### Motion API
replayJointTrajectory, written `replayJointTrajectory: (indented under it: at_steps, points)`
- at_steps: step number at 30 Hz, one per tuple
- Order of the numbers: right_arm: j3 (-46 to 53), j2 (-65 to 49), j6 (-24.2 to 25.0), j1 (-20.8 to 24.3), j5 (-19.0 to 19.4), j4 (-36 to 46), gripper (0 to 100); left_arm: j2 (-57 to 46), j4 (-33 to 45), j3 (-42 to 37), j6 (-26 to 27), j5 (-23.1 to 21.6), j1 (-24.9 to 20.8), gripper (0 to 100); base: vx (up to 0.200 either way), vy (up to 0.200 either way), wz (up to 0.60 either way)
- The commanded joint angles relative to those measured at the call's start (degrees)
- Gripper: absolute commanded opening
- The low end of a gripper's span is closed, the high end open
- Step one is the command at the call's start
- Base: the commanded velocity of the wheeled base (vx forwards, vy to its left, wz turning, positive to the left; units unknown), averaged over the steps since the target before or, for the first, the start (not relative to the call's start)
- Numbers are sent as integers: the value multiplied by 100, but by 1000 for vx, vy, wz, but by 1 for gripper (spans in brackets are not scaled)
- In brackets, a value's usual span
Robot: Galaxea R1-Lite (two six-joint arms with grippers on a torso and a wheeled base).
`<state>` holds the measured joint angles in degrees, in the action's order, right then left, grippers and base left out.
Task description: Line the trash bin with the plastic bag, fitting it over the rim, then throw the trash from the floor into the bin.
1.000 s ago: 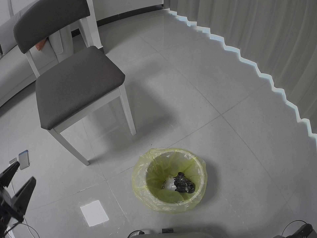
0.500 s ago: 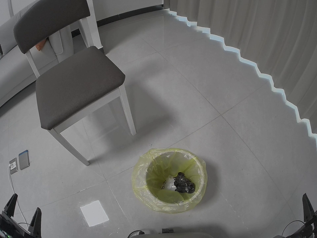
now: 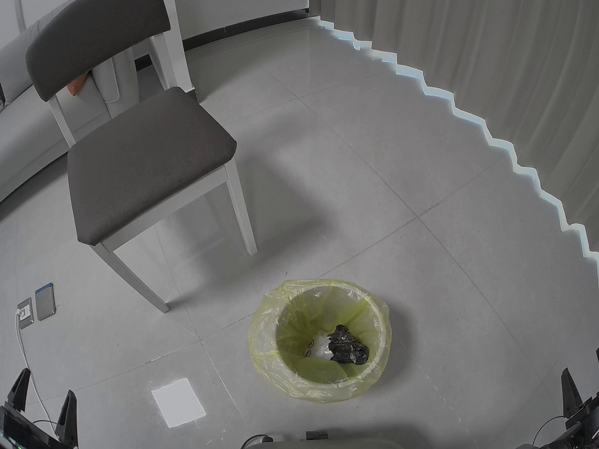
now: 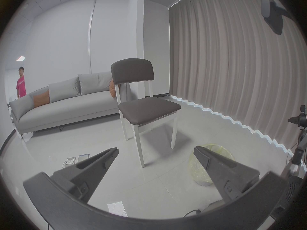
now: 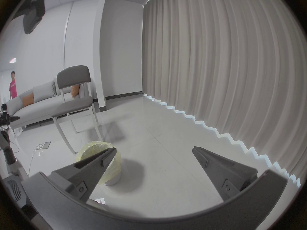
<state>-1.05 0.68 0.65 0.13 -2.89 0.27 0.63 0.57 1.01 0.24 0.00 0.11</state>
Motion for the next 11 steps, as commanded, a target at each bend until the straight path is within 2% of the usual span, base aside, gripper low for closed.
replayJointTrajectory:
  at_steps: [1, 11]
  points:
    - [96, -59, 58, -5, -71, 0, 100, -63, -5, -101, 2, -9, -2, 100, 0, 0, 0]
    - [96, -59, 111, -5, -115, -9, 100, -63, -66, -101, 20, -35, -2, 100, 0, 0, 0]
